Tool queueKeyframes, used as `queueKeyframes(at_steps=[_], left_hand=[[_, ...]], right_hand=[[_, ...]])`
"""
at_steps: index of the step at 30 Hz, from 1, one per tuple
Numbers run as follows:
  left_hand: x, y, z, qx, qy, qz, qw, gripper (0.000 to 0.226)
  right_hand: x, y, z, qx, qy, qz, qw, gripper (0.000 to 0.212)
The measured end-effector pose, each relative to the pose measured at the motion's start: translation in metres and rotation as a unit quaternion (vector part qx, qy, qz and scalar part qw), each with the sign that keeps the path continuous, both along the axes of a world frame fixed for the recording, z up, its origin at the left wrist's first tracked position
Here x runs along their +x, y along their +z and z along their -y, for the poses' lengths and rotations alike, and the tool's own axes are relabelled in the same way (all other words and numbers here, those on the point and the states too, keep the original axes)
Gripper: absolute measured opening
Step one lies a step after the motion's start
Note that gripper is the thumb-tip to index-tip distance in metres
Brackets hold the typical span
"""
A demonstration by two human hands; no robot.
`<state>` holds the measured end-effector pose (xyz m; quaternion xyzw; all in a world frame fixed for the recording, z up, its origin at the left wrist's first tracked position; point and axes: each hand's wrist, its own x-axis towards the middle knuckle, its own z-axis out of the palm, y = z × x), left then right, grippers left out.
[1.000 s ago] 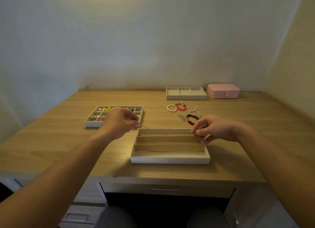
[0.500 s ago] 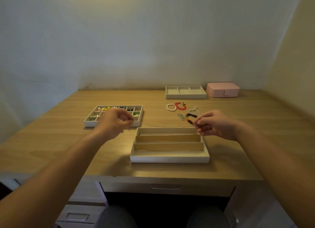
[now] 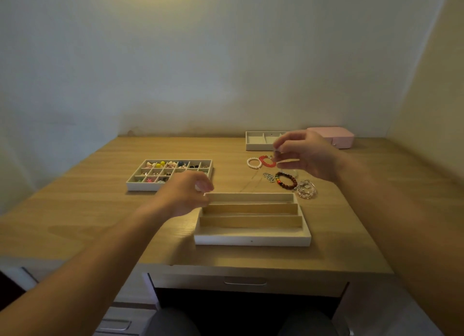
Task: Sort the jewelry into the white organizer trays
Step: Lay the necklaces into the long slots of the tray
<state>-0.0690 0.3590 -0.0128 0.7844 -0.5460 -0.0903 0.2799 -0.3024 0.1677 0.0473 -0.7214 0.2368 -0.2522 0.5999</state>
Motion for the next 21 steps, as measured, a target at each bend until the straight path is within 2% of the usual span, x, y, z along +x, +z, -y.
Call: queueKeyframes(at_steps=[2, 4, 7, 9, 12, 16, 21], left_hand=[[-0.012, 0.009, 0.009, -0.023, -0.020, -0.035, 0.999, 0.031], [-0.027, 0.023, 0.019, -0.075, -0.038, -0.161, 0.983, 0.039], [-0.048, 0.037, 0.032, -0.113, -0.075, -0.347, 0.928, 0.047], [-0.057, 0.040, 0.038, -0.120, -0.087, -0.417, 0.897, 0.036], [-0.060, 0.035, 0.043, -0.129, -0.091, -0.456, 0.876, 0.028], [-0.049, 0.025, 0.039, -0.113, -0.044, -0.420, 0.900, 0.017], [-0.024, 0.015, 0.027, -0.109, -0.021, -0.450, 0.886, 0.014]], right_hand=[[0.013, 0.012, -0.008, -0.020, 0.035, -0.012, 0.999, 0.008], [0.023, 0.019, -0.017, -0.061, 0.048, -0.041, 0.996, 0.009], [0.037, 0.020, -0.028, -0.125, 0.047, -0.069, 0.989, 0.009], [0.040, 0.018, -0.033, -0.144, 0.040, -0.072, 0.986, 0.008], [0.039, 0.015, -0.034, -0.156, 0.025, -0.059, 0.986, 0.009], [0.031, 0.010, -0.026, -0.141, -0.042, -0.019, 0.989, 0.010], [0.017, 0.002, -0.007, -0.099, -0.108, -0.008, 0.989, 0.009]])
